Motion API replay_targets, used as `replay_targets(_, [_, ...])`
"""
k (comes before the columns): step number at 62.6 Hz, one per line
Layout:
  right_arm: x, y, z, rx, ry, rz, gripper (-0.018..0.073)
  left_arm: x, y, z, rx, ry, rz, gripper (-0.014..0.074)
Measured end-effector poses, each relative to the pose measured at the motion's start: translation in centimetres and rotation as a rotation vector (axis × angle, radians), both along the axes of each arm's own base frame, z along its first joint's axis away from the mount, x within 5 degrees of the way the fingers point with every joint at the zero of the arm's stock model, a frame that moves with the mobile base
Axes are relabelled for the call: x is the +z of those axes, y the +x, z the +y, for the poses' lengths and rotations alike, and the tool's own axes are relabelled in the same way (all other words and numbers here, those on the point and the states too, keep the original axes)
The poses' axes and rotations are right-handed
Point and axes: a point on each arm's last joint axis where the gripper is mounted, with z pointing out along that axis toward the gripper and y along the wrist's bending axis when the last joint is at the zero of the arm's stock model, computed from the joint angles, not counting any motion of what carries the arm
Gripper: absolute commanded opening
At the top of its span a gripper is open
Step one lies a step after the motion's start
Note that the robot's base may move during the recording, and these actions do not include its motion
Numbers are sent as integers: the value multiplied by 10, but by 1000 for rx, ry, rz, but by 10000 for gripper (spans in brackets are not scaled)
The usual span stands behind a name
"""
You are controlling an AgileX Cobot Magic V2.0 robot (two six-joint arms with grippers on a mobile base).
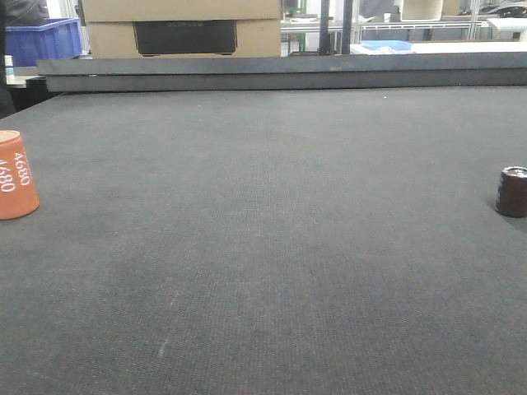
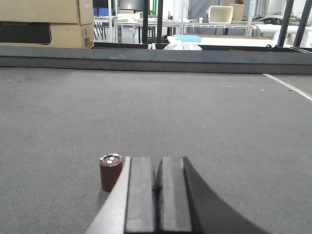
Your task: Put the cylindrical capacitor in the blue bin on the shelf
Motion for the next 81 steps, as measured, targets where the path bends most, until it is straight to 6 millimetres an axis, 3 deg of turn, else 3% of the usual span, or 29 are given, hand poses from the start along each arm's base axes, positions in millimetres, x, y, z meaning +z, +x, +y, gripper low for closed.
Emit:
replay_targets(41, [1,0,0,-1,0,-6,-162,0,0,0,0,0,-1,-111])
replay_targets(67, [14,-1,-2,-20,0,-145,-162,10,-1,0,5,6,-107,-111])
replay_targets(74, [33,-5,-1,-16,-1,-179,-162,24,-4,0,4,8,-133,-111])
replay_targets(81, [78,-18,0,-7,-13,-255,-162,60,-13,-1,0,17,-166,-111])
